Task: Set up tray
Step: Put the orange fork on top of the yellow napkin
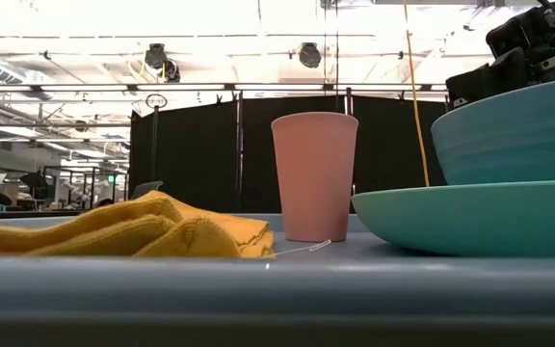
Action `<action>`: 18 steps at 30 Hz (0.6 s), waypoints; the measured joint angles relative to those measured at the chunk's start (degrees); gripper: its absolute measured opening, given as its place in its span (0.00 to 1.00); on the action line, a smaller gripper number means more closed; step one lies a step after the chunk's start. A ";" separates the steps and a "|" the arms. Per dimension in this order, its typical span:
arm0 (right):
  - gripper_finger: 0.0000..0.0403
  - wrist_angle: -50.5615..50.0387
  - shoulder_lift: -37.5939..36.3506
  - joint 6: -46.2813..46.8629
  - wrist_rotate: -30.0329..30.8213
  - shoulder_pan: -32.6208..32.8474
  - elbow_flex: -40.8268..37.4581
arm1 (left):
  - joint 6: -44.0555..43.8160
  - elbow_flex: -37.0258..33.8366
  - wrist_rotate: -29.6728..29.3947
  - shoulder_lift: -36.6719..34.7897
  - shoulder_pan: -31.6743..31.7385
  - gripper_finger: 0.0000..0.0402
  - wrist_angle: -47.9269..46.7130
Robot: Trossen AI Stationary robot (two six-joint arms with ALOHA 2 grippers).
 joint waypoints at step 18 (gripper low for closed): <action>0.00 -0.33 0.02 1.74 0.00 0.00 0.00 | -0.23 -6.16 0.04 1.43 -1.34 0.54 5.68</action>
